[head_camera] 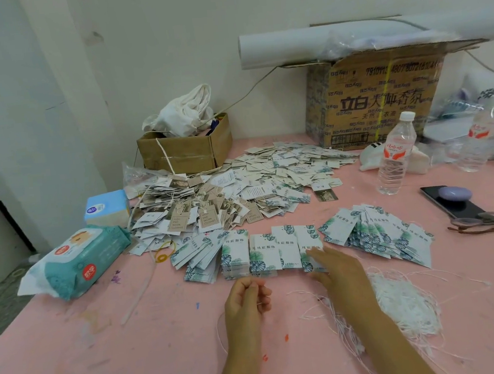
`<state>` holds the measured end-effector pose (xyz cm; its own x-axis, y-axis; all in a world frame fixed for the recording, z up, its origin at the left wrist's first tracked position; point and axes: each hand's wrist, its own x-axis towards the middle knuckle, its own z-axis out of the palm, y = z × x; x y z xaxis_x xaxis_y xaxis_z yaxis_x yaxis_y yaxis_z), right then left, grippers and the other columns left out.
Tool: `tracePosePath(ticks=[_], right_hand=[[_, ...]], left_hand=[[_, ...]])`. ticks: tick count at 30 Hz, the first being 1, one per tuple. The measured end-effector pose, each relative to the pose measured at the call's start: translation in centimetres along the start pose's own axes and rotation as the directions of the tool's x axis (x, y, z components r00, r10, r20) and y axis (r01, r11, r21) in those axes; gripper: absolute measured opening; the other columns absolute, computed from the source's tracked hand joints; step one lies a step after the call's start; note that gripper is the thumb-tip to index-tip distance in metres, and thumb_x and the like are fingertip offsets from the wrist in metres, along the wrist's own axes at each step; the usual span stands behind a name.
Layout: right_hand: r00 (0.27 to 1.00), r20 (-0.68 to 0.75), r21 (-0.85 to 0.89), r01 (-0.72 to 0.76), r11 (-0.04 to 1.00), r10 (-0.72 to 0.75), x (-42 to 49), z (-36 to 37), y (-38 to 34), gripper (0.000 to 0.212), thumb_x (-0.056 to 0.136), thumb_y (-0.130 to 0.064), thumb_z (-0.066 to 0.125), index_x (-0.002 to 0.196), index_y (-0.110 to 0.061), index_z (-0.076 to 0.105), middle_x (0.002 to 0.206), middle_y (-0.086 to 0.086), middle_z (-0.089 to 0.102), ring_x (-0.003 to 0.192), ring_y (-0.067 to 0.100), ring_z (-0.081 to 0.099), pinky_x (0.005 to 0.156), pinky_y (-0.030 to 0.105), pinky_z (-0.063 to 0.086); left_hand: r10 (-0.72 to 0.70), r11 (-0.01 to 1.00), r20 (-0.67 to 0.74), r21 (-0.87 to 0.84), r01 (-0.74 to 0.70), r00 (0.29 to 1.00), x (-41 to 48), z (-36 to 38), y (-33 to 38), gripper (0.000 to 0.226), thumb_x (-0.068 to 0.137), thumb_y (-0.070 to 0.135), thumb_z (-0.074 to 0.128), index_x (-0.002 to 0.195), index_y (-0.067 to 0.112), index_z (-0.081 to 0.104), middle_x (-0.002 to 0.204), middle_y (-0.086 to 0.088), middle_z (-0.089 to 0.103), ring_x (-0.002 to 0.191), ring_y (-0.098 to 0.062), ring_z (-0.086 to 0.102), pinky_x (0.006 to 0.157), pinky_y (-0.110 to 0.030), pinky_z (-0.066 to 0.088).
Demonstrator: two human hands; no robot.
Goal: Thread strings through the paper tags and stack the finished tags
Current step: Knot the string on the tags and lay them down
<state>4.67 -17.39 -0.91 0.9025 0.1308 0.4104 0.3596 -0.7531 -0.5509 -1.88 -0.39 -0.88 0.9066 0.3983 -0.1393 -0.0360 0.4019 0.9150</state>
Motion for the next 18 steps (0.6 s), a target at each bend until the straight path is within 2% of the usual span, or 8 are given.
tracePosePath(ticks=[2,3,5,7,9,12,16,18], right_hand=[[0.998,-0.043,0.018,0.045,0.999,-0.044,-0.2,-0.3,-0.2,0.036,0.074,-0.003,0.078,0.105,-0.020,0.074,0.095,0.004,0.074,0.089,0.027,0.065,0.078,0.040,0.053],[0.997,-0.056,0.004,0.058,0.998,-0.058,-0.2,-0.5,-0.4,0.031,0.075,-0.002,0.077,0.101,-0.019,0.075,0.089,0.005,0.074,0.082,0.027,0.065,0.073,0.040,0.054],[0.987,-0.120,-0.084,0.095,0.992,-0.104,-0.1,-0.5,-0.3,0.031,0.072,0.003,0.077,0.098,-0.013,0.076,0.086,0.009,0.074,0.080,0.031,0.067,0.072,0.040,0.056],[0.960,-0.225,-0.183,0.129,0.975,-0.169,-0.3,-0.3,0.0,0.047,0.063,0.016,0.077,0.105,-0.004,0.073,0.091,0.016,0.073,0.081,0.034,0.069,0.074,0.041,0.055],[0.933,-0.334,-0.178,0.079,0.981,-0.135,-0.5,-0.4,-0.1,0.053,0.064,0.022,0.071,0.112,-0.001,0.069,0.090,0.017,0.071,0.080,0.035,0.067,0.070,0.037,0.053],[0.894,-0.442,-0.041,0.060,0.997,-0.072,-0.5,-0.7,-0.6,0.039,0.077,0.016,0.066,0.111,-0.004,0.069,0.091,0.011,0.071,0.081,0.030,0.066,0.074,0.029,0.048],[0.834,-0.495,-0.129,0.205,0.970,-0.242,-0.6,-0.9,-1.2,0.021,0.080,-0.002,0.068,0.100,-0.004,0.073,0.084,0.007,0.071,0.075,0.022,0.064,0.076,0.013,0.042],[0.808,-0.478,-0.141,0.317,0.938,-0.345,-0.7,-0.6,-1.7,0.015,0.081,-0.009,0.068,0.095,-0.005,0.073,0.080,0.005,0.069,0.075,0.016,0.060,0.076,0.013,0.041]], left_hand=[[-0.001,1.000,0.002,0.000,0.001,1.000,0.0,0.0,0.0,0.024,0.097,-0.003,0.045,0.081,0.003,0.062,0.060,-0.003,0.063,0.053,-0.007,0.053,0.051,-0.019,0.044],[-0.003,1.000,0.003,-0.003,0.003,1.000,-0.1,0.0,0.1,0.024,0.097,-0.004,0.045,0.081,0.002,0.062,0.059,-0.003,0.063,0.053,-0.008,0.053,0.051,-0.018,0.044],[-0.003,1.000,0.004,-0.003,0.003,1.000,-0.1,0.0,0.2,0.024,0.097,-0.005,0.045,0.081,0.002,0.062,0.059,-0.003,0.063,0.052,-0.007,0.053,0.050,-0.018,0.045],[0.001,1.000,0.009,0.000,-0.001,1.000,-0.1,0.0,0.2,0.024,0.096,-0.006,0.044,0.081,0.001,0.062,0.059,-0.003,0.063,0.052,-0.007,0.054,0.050,-0.017,0.045],[0.003,1.000,0.015,0.004,-0.003,1.000,-0.2,0.0,0.2,0.026,0.096,-0.007,0.044,0.082,0.002,0.063,0.060,-0.003,0.064,0.052,-0.008,0.053,0.050,-0.017,0.045],[0.012,0.999,0.042,0.029,-0.014,0.999,-0.2,0.0,0.2,0.028,0.096,-0.007,0.043,0.085,0.003,0.067,0.065,-0.006,0.067,0.055,-0.011,0.052,0.053,-0.018,0.045],[0.012,0.996,0.108,0.089,-0.022,0.994,-0.4,0.1,0.2,0.029,0.096,-0.001,0.045,0.096,0.007,0.073,0.079,-0.010,0.075,0.057,-0.010,0.058,0.056,-0.017,0.048],[0.017,0.994,0.152,0.108,-0.034,0.988,-0.4,0.2,0.1,0.028,0.100,0.010,0.045,0.103,0.011,0.072,0.088,-0.009,0.076,0.065,-0.010,0.063,0.061,-0.016,0.050]])
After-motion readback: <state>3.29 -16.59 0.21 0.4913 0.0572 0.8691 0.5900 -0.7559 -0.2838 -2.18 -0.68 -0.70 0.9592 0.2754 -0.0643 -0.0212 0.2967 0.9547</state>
